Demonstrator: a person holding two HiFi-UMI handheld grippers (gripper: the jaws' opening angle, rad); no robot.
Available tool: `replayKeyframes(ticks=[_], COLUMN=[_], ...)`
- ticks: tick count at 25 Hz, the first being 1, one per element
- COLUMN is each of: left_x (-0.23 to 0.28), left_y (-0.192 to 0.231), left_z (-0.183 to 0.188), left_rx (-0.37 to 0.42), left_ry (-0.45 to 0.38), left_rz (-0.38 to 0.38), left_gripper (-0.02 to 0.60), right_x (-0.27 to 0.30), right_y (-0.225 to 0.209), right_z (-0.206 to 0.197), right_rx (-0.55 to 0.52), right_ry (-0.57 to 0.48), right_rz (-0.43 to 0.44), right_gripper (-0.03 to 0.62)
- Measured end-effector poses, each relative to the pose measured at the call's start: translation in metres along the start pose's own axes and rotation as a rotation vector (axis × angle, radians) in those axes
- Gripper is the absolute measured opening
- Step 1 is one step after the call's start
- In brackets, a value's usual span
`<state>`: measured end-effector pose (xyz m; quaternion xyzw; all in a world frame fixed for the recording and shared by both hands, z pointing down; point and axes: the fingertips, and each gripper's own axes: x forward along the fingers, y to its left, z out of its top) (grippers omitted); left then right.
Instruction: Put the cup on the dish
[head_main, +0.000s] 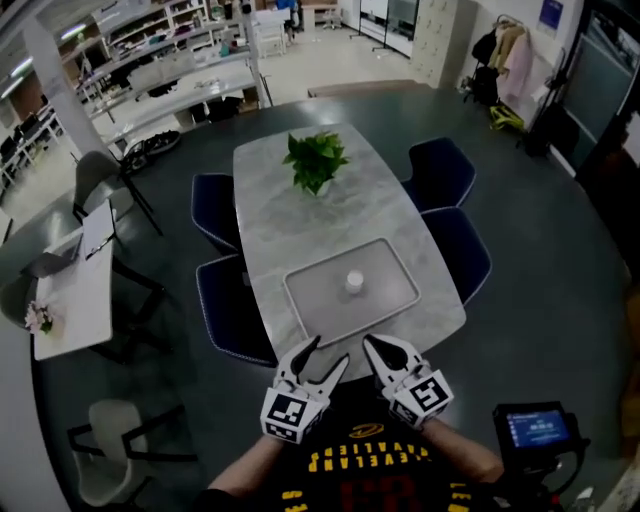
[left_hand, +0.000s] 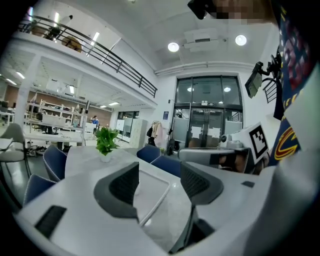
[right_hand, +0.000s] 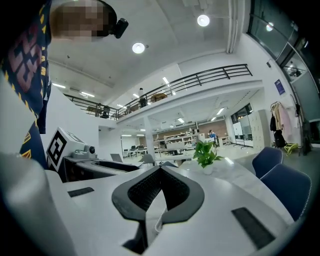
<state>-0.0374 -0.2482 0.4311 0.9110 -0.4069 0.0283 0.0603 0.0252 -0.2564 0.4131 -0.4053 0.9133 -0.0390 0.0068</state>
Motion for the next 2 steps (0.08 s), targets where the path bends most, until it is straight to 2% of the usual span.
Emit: replayKeyframes(ticks=[2], left_x=[0.024], left_y=[0.021], left_z=[0.003], left_rx=[0.036], left_ry=[-0.019], left_rz=[0.038], left_gripper=[0.261], right_x=[0.012], right_y=[-0.020], right_z=[0.007], right_rx=[-0.016], right_ry=[-0.029], right_rz=[-0.002], right_gripper=[0.008])
